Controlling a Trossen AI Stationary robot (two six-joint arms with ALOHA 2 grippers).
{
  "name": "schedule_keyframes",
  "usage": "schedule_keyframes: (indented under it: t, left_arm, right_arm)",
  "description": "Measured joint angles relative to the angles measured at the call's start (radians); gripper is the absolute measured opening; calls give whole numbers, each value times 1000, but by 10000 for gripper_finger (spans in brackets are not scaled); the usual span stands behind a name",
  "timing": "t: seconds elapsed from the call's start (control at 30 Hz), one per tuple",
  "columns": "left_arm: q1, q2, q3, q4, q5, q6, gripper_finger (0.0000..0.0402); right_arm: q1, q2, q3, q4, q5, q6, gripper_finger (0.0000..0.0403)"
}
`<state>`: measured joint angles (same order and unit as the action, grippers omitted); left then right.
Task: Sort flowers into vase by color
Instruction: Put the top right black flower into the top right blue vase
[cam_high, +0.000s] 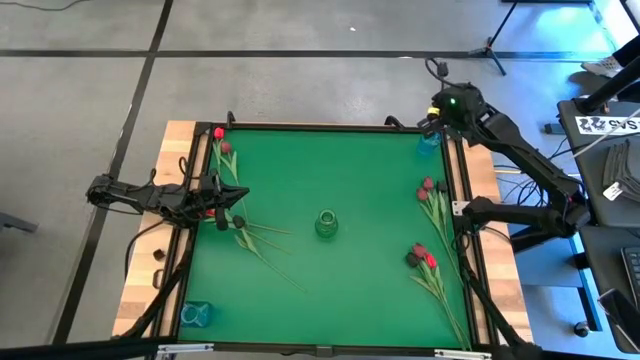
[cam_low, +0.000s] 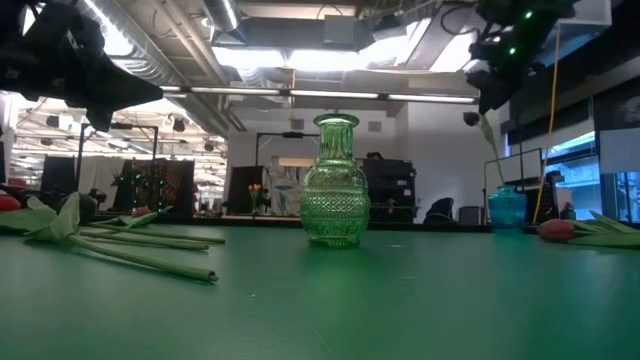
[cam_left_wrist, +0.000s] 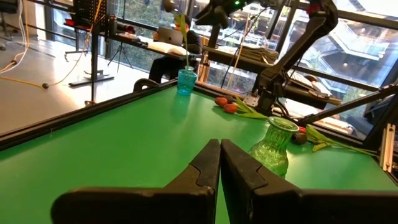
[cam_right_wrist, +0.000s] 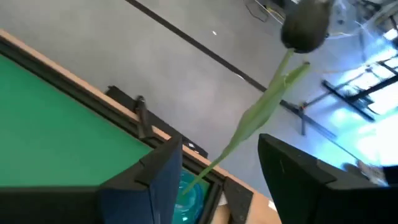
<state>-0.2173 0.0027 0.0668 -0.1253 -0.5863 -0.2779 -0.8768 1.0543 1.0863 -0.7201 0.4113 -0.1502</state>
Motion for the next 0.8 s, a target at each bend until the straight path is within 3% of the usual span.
schedule_keyframes:
  t: [0.2,0.4,0.6,0.8]
  left_arm:
    - [0,0,0,0,0,0,11]
    - [0,0,0,0,0,0,11]
    - [0,0,0,0,0,0,11]
    - [0,0,0,0,0,0,11]
  right_arm:
    - [113,-53,0,-142,-208,79,211]
    - [287,-49,-1,-407,-333,232,211]
    - [455,-49,-151,-475,-303,394,211]
    - [473,-7,-388,-438,-292,393,211]
